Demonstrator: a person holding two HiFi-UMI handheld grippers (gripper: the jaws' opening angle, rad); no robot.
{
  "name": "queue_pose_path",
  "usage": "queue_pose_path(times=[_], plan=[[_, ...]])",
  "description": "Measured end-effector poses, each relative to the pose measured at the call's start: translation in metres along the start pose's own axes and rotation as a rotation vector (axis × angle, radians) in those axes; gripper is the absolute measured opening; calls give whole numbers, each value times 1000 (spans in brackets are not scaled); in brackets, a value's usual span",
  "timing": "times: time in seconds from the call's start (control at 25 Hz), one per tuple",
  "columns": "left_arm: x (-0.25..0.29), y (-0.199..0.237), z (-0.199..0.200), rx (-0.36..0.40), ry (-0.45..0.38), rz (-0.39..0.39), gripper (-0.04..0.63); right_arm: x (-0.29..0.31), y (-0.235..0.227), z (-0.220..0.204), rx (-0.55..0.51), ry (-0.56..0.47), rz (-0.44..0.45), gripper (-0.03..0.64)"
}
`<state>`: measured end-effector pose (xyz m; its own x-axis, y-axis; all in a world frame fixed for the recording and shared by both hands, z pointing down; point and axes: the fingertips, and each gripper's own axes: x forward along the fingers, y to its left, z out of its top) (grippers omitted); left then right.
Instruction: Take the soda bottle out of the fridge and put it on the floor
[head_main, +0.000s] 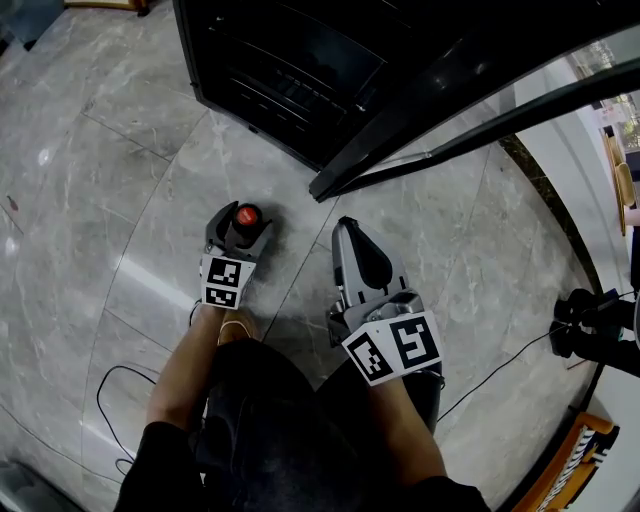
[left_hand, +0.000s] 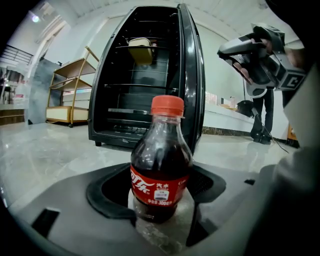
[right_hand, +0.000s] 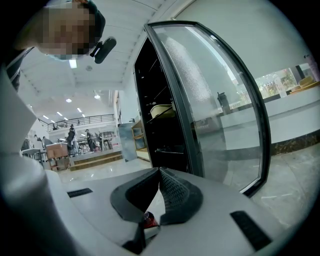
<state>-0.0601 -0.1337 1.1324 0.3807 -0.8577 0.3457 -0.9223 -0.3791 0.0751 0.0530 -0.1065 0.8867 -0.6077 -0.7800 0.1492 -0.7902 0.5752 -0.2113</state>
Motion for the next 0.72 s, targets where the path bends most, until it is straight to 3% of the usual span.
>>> queue_pose_path(times=[0.2,0.4,0.72], plan=[[-3,-1,-1,-51,-14,29,321,-5,2,3,0,-4,-1,23],[-4,0,7,-69,-45,50,439,-5,4,5,1,-5,3,23],[-11,-3,18,-74,-46,29,451,-3,5,1,16,12,12,23]])
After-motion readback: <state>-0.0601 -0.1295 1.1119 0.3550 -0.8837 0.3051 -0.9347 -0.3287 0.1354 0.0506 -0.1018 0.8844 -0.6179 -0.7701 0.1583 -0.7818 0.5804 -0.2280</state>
